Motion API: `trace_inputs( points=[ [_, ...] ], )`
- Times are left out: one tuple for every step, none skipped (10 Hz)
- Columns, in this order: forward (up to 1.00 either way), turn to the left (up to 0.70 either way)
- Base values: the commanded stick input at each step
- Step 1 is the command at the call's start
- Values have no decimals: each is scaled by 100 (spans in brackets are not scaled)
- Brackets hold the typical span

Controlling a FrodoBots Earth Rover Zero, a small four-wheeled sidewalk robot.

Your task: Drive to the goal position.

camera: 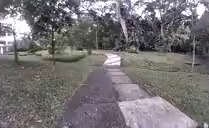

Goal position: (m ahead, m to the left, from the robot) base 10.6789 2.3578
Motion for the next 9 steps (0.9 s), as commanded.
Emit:
trace_inputs(
  points=[
    [70, -14],
    [70, -14],
    [70, -14],
    [70, -11],
    [70, -6],
    [70, -4],
    [70, -4],
    [70, -3],
    [70, -2]
  ],
)
